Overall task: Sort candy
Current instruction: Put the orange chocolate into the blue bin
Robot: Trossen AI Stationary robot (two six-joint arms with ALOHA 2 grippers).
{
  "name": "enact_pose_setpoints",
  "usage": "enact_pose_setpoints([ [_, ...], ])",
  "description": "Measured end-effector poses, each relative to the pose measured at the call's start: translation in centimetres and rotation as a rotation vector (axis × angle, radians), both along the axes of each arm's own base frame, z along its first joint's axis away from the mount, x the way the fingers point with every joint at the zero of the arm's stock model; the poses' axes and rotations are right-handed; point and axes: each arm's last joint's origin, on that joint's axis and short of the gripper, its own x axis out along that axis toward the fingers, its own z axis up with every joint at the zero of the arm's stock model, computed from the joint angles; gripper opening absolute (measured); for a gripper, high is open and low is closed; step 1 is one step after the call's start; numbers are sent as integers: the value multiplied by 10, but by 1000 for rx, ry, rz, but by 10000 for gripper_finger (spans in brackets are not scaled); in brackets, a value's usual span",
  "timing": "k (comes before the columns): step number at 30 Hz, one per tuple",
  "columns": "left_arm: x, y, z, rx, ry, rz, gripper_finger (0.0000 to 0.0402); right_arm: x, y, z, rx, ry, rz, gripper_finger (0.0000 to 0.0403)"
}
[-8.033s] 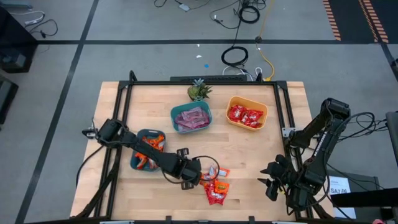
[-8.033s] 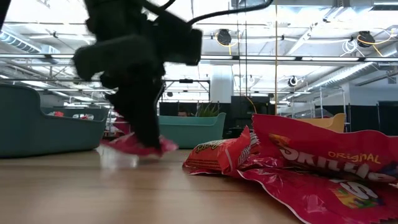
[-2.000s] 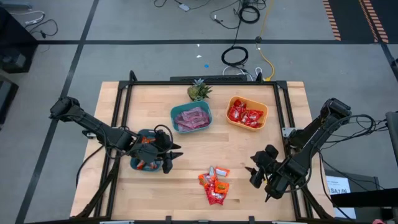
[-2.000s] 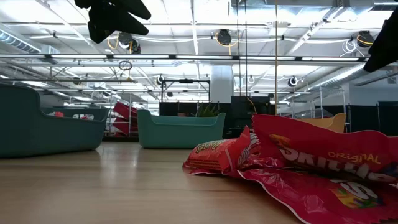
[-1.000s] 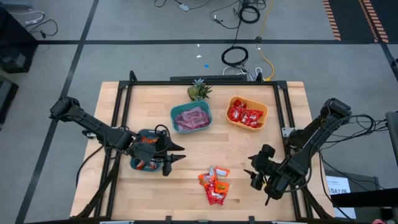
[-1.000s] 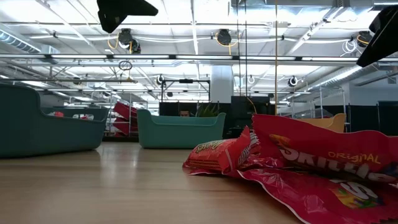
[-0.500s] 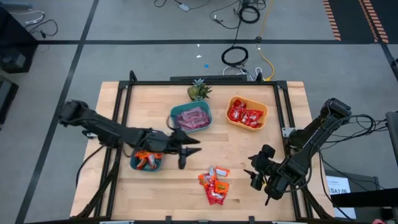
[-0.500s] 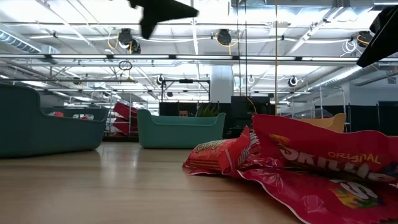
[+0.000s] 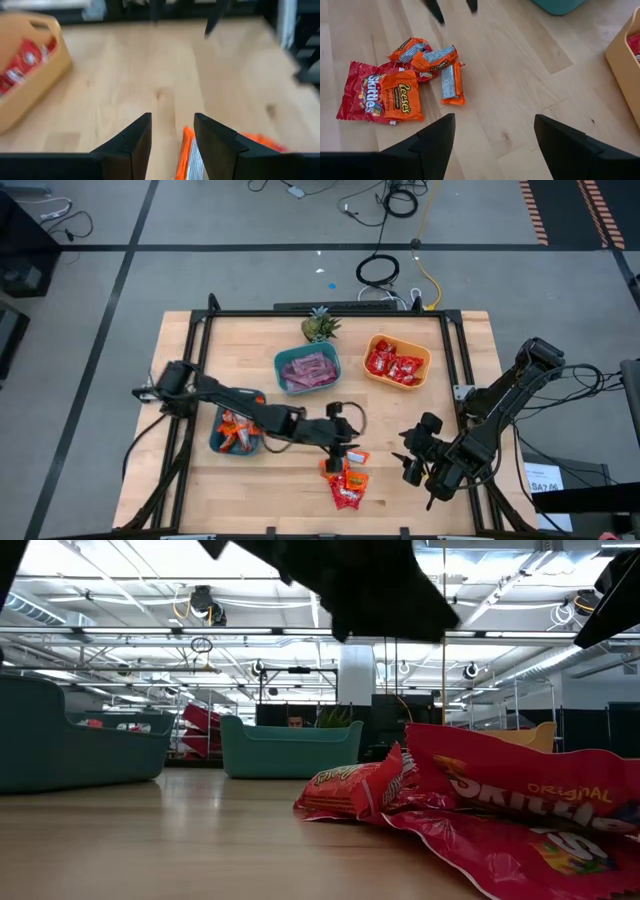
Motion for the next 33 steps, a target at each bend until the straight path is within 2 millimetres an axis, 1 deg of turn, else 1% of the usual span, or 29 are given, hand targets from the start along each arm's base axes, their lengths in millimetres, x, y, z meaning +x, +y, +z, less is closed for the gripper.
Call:
enact_pose_setpoints([
  [4,14,-4,-14,32,152,-12,157,0,0,0,2,2,2,263],
  [7,22,-7,-19,41,224,-19,157,0,1,-1,20,19,9,263],
  [13,37,-14,-28,16,231,-53,157,-1,2,-1,50,56,23,263],
  [19,39,-19,-54,-6,302,-106,157,-1,2,-1,52,56,24,263],
  [24,40,-20,-67,-3,323,-109,157,-1,2,-1,53,56,24,263],
  [33,42,-19,-81,8,352,-100,157,-1,2,-1,55,55,24,263],
])
